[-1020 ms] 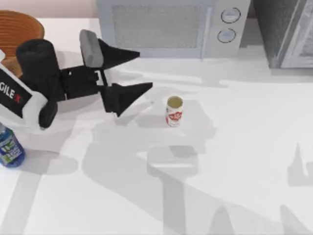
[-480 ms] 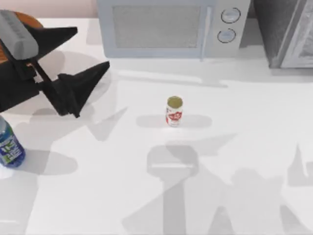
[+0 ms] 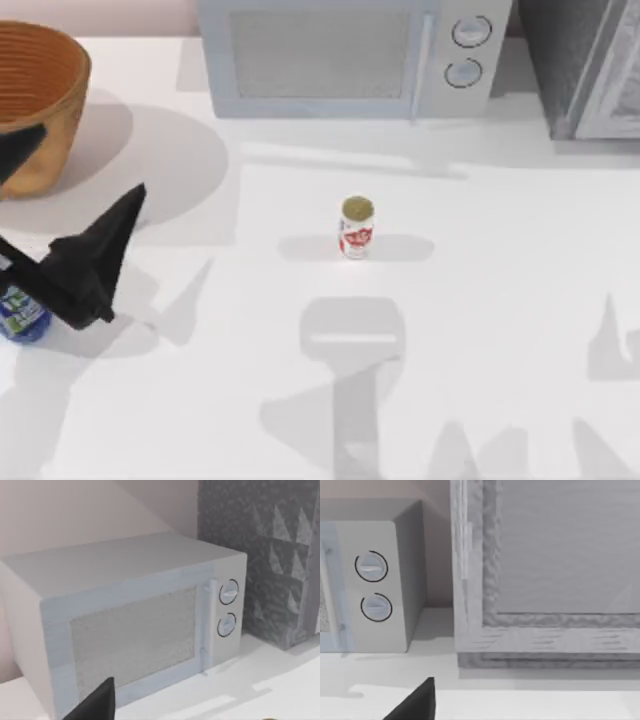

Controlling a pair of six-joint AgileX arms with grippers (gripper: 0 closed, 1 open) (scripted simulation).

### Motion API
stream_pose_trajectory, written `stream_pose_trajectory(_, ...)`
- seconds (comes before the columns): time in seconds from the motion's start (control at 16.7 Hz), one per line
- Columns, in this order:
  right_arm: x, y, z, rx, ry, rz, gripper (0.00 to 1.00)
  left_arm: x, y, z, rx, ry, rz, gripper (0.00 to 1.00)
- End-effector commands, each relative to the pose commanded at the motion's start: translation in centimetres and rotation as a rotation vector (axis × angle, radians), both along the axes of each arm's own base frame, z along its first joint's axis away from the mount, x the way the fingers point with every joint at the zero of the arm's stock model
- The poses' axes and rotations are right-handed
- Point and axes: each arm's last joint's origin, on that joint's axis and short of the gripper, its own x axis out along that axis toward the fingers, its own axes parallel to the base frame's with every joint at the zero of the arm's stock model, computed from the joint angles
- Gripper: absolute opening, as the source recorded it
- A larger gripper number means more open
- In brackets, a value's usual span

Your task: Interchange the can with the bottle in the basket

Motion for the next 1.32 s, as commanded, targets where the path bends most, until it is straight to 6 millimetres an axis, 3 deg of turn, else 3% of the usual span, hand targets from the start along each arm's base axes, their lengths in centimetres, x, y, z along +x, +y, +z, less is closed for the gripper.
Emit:
stream_pose_trajectory(0.18, 0.0, 0.0, 0.0, 0.0, 0.0, 0.0, 1.0, -3.3, 0.7, -0.6, -0.005, -0.061, 0.165, 1.0)
stream_pose_trajectory(0.42, 0.0, 0.0, 0.0, 0.0, 0.0, 0.0, 1.0, -5.5, 1.8, -3.6, -0.003, -0.038, 0.428, 1.0)
stream_pose_trajectory(0.72, 0.0, 0.0, 0.0, 0.0, 0.0, 0.0, 1.0, -6.1, 2.8, -6.1, -0.006, 0.008, 0.621, 1.0)
stream_pose_trajectory(1.32, 0.0, 0.0, 0.0, 0.0, 0.0, 0.0, 1.0, -5.4, 3.0, -6.6, 0.004, 0.035, 0.636, 1.0)
